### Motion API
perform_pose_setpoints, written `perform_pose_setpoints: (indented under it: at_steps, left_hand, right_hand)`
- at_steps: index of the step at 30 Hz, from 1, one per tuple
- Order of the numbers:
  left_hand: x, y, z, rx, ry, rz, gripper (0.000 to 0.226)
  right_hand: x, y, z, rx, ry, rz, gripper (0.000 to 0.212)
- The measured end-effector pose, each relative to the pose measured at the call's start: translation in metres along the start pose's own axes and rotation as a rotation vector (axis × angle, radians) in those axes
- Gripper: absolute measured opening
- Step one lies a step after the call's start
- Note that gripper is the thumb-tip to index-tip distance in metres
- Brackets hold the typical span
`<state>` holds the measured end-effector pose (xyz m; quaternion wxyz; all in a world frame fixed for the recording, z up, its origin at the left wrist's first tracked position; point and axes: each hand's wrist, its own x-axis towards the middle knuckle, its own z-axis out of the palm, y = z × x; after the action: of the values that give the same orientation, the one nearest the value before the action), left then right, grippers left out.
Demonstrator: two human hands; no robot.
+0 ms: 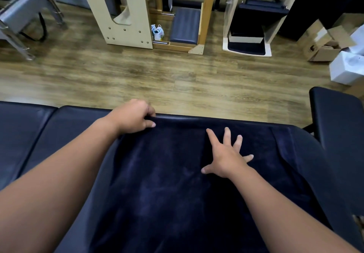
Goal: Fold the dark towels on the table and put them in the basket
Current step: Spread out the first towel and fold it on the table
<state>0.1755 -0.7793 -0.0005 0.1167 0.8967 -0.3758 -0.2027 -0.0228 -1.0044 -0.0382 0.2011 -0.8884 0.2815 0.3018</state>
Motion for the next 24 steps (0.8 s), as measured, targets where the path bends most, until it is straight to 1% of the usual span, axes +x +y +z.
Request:
perform_pose_setpoints:
  at_steps: [1,2,3,4,6,7,10,11,12,14,16,17,18,19,20,21,22,23,24]
  left_hand:
    - [-0.001,-0.002,0.000,0.019,0.065,0.008,0.012]
    - [-0.003,-0.001,0.000,-0.025,0.134,0.029,0.015]
    - [-0.005,0.002,-0.001,-0.113,0.179,0.047,0.016]
    - [-0.008,0.007,-0.003,-0.254,0.201,0.047,0.019]
    - [-0.013,0.014,-0.009,-0.531,0.164,0.014,0.023]
    - [-0.015,0.017,-0.012,-0.608,0.157,0.019,0.024]
    - [-0.016,0.021,-0.014,-0.696,0.218,0.048,0.029]
    - [-0.015,0.021,-0.014,-0.729,0.206,0.041,0.031]
    - [-0.015,0.021,-0.014,-0.766,0.155,0.029,0.034]
    - [-0.018,0.017,-0.011,-0.846,-0.004,0.004,0.038]
    - [-0.023,0.007,-0.012,-0.931,-0.212,-0.050,0.030]
    - [-0.025,0.000,-0.015,-0.847,-0.342,-0.113,0.028]
    - [-0.027,-0.011,-0.020,-0.605,-0.478,-0.180,0.038]
    - [-0.029,-0.021,-0.026,-0.276,-0.587,-0.250,0.053]
    - [-0.030,-0.031,-0.032,0.023,-0.647,-0.316,0.061]
    - [-0.030,-0.044,-0.037,0.195,-0.666,-0.369,0.060]
    - [-0.029,-0.054,-0.046,0.266,-0.649,-0.412,0.054]
    - [-0.030,-0.062,-0.055,0.270,-0.603,-0.438,0.048]
    - [-0.032,-0.068,-0.065,0.170,-0.513,-0.438,0.045]
  right_hand:
    - [0.000,0.000,0.000,0.000,0.002,0.004,0.129]
    - [0.000,-0.001,0.000,-0.001,0.005,0.007,0.129]
    - [0.000,-0.001,0.000,-0.004,0.005,0.009,0.129]
    - [0.000,-0.001,0.000,-0.008,0.004,0.010,0.129]
    - [-0.001,-0.001,0.001,-0.011,0.004,0.013,0.130]
    - [-0.001,-0.001,0.001,-0.012,0.006,0.013,0.130]
    - [-0.001,-0.001,0.001,-0.015,0.016,0.013,0.130]
    - [-0.001,-0.001,0.002,-0.016,0.017,0.012,0.130]
    - [-0.001,-0.001,0.002,-0.018,0.016,0.011,0.130]
    - [-0.001,-0.001,0.001,-0.022,0.015,0.013,0.130]
    - [-0.001,-0.001,0.001,-0.023,0.013,0.015,0.130]
    - [0.000,-0.001,0.002,-0.024,0.011,0.018,0.130]
    - [0.000,-0.001,0.001,-0.025,0.009,0.022,0.130]
    - [0.000,-0.002,0.001,-0.027,0.006,0.025,0.130]
    - [0.000,-0.002,0.001,-0.028,0.004,0.028,0.130]
    - [0.000,-0.002,0.002,-0.026,0.003,0.028,0.130]
    - [0.000,-0.002,0.002,-0.022,0.003,0.027,0.130]
    - [0.000,-0.002,0.002,-0.019,0.005,0.029,0.131]
    - [0.000,-0.003,0.002,-0.016,0.006,0.031,0.131]
